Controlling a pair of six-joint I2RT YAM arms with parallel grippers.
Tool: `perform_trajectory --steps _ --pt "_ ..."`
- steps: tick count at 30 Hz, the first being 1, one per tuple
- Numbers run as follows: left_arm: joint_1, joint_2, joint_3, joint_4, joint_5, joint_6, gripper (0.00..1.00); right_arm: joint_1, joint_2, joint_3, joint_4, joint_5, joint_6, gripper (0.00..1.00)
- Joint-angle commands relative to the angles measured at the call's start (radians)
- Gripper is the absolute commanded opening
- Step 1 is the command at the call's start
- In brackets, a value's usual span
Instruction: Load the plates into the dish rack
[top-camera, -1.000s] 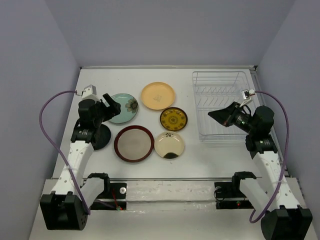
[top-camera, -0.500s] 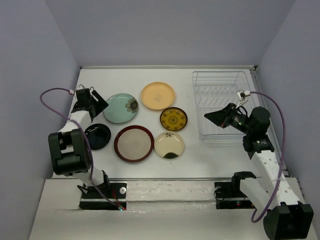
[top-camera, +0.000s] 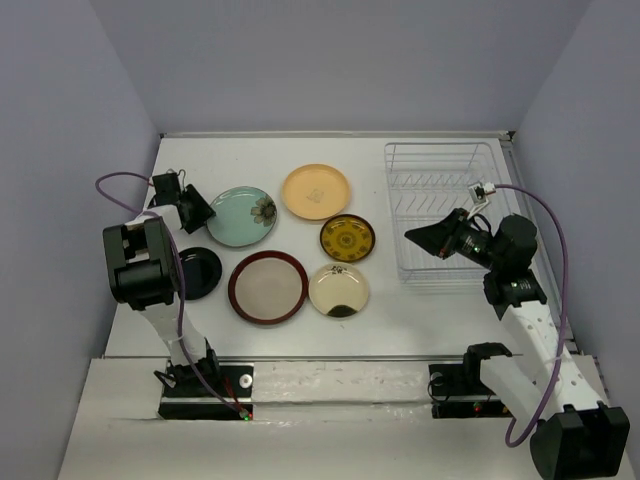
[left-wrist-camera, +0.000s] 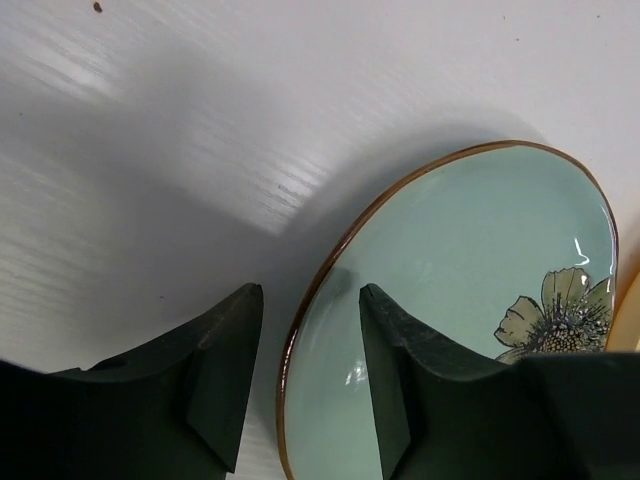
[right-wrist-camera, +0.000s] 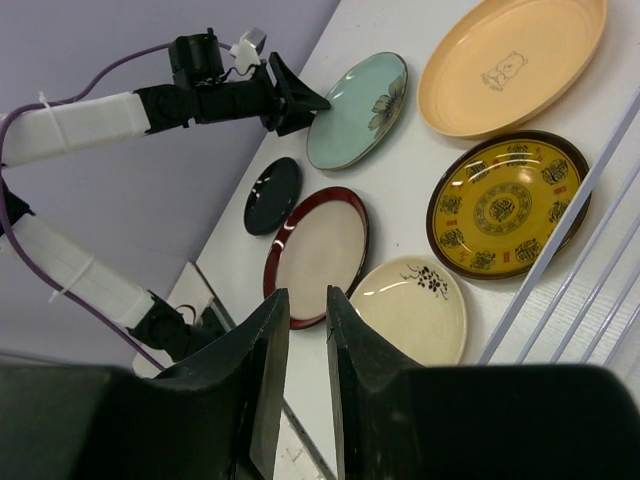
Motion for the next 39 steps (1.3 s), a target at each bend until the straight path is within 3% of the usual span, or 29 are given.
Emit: perform_trajectory --steps 1,6,10,11,14,18,26,39 --pt "0.01 0.028 0.014 -0.005 0.071 0.024 0.54 0.008 -0.001 -0.001 0.047 0.002 -0.018 0.28" --pt "0.025 0.068 0.001 0.02 0.152 0.009 0.48 0.008 0.005 0.004 0.047 0.003 -0.014 0.28" --pt "0.026 0.077 -0.011 0.034 0.178 0.004 0.38 0.008 0.001 0.007 0.047 0.009 -0.006 0.28" --pt "0.026 0.077 -0.014 0.038 0.195 0.001 0.34 0.008 0.001 0.006 0.047 0.014 -0.003 0.28" --pt "0.029 0.074 -0.016 0.038 0.204 -0.005 0.06 0.017 0.01 -0.004 0.062 0.014 0.018 0.28" --pt "0.045 0.038 -0.023 0.037 0.195 -0.002 0.06 0.047 0.033 -0.014 0.091 0.012 0.046 0.28" --pt "0.075 -0.122 -0.085 0.052 0.221 -0.028 0.06 0.254 0.073 0.015 0.101 0.15 0.052 0.34" --pt "0.085 -0.548 -0.305 0.161 0.204 -0.137 0.06 0.486 0.324 0.174 0.128 0.238 0.074 0.76"
